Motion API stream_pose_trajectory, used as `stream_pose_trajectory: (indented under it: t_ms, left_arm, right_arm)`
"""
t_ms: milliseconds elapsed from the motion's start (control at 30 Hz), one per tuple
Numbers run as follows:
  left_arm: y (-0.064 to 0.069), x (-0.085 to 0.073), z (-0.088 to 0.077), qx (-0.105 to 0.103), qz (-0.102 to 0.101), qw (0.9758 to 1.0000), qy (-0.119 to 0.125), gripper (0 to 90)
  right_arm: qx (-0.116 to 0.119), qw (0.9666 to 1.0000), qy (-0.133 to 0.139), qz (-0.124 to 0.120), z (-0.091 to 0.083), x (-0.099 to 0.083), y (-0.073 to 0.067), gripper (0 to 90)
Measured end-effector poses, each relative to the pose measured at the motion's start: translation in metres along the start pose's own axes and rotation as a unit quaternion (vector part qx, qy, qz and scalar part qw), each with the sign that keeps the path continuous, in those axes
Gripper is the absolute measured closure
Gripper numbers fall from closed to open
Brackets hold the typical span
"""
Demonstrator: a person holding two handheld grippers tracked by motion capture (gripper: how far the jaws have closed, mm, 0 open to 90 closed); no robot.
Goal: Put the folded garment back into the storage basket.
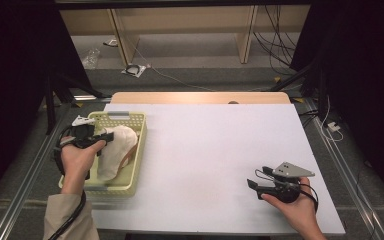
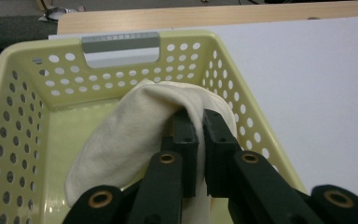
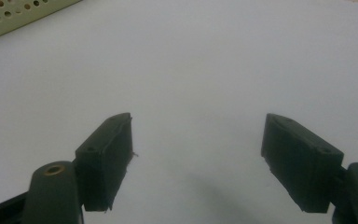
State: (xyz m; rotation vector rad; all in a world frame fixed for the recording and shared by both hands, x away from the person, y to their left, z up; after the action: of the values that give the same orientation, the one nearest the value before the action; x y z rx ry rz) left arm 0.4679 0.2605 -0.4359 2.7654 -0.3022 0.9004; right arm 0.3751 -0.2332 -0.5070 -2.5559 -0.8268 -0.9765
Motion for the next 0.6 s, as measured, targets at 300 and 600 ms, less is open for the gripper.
stream_pose_trajectory:
  t_ms: [300,600]
  left_arm:
    - [-0.017,-0.012,0.019,-0.007,-0.025,0.9987,-0.043,84.1]
    - [-0.033,-0.024,0.036,-0.010,-0.054,0.9947,-0.087,83.5]
  right_arm:
    - [-0.001,1.0000,-0.003,-0.001,0.000,0.000,0.000,25.6]
    - [-0.003,1.0000,-0.004,0.002,0.000,0.000,0.001,25.6]
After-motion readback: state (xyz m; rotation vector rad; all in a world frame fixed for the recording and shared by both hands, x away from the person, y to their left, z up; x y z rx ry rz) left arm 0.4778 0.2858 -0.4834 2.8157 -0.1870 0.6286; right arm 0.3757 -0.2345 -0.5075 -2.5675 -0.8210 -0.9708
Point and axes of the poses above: each handheld gripper's, and its own axes: z roughly forward along the jaws, x roughly out of its top, y roughly to its right, the point moved 7 cm from there along z, roughly forward along the jaws, and after that the axes turned 14 degrees about -y, right-handed, at the moved point
